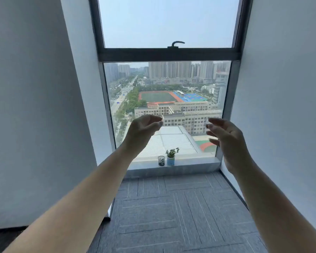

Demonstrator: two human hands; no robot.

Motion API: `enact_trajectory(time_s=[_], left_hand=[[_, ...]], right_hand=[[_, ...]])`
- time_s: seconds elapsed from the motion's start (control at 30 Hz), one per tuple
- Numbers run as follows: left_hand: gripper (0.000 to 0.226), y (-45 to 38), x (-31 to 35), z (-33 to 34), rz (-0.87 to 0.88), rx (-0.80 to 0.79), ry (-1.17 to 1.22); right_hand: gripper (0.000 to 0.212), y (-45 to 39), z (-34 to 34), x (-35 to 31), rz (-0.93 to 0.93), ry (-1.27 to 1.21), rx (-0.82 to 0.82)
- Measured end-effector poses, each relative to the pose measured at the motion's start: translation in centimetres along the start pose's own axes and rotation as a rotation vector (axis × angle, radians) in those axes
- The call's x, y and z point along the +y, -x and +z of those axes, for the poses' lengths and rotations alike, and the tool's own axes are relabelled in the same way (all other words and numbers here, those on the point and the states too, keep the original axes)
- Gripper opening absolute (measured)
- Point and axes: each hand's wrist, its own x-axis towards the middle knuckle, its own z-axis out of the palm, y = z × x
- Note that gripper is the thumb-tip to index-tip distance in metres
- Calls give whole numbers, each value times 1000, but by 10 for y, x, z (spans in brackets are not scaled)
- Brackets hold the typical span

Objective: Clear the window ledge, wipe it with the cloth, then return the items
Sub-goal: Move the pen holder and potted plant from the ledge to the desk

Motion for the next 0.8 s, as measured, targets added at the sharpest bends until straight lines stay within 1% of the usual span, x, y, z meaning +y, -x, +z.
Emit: enact_trajectory(time_s=[0.17,0.33,0.5,0.63,0.8], left_hand=[[23,-45,-74,33,-54,75,15],[26,-121,-137,70,-147,131,18],[28,-196,-181,101,-235,160,7],[28,-245,-224,116,-304,197,-12],[31,-309,-298,123,-390,252,-7]], right_hand=[[23,-54,-11,85,102,62,-45],[27,-147,-27,151,171,101,-69],[15,-241,-37,197,236,107,-90],[13,-298,-31,242,295,118,-91],[10,-364,-13,309,365,143,-95]])
